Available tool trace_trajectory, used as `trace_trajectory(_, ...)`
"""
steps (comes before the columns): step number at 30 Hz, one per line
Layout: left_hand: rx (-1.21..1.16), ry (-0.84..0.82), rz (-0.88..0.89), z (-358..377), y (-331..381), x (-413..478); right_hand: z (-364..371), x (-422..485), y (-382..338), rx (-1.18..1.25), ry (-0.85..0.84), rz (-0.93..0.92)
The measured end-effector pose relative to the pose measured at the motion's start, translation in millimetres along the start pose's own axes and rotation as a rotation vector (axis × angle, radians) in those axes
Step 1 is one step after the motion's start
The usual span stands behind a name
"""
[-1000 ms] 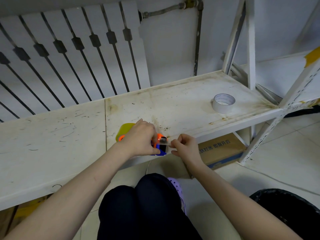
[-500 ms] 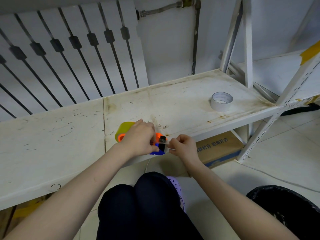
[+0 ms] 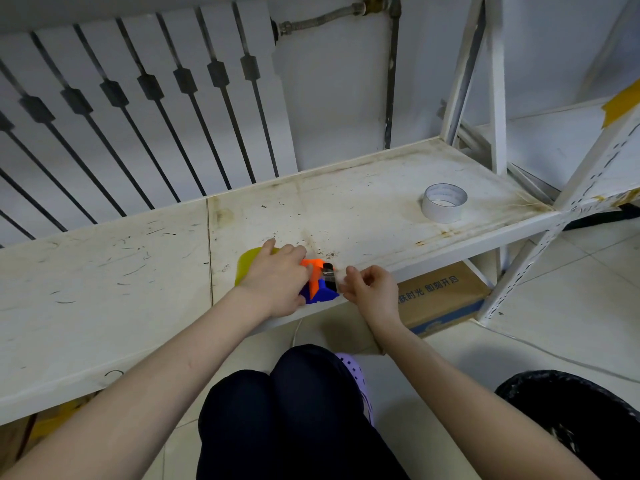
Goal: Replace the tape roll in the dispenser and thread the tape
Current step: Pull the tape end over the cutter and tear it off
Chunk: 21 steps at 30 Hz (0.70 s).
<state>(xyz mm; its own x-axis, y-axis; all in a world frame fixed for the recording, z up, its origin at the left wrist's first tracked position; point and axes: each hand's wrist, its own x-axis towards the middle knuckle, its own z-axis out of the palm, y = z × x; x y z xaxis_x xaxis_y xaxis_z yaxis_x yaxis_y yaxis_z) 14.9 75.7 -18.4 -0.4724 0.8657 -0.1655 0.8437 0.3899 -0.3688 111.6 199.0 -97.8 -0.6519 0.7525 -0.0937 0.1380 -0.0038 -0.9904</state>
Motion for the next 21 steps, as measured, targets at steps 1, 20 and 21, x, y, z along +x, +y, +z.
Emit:
trace_trajectory(1, 0.029, -0.033, 0.003, -1.6, 1.5, 0.1, 0.8, 2.0, -0.5, 0.011, 0.001, 0.007)
trace_trajectory(20, -0.281, -0.032, -0.135, -18.8, 3.5, 41.0, -0.3, 2.5, 3.3, -0.003, 0.074, -0.168)
trace_trajectory(21, -0.281, -0.031, -0.132, -18.7, 3.3, 40.8, -0.7, 1.8, 4.1, 0.007, 0.073, -0.185)
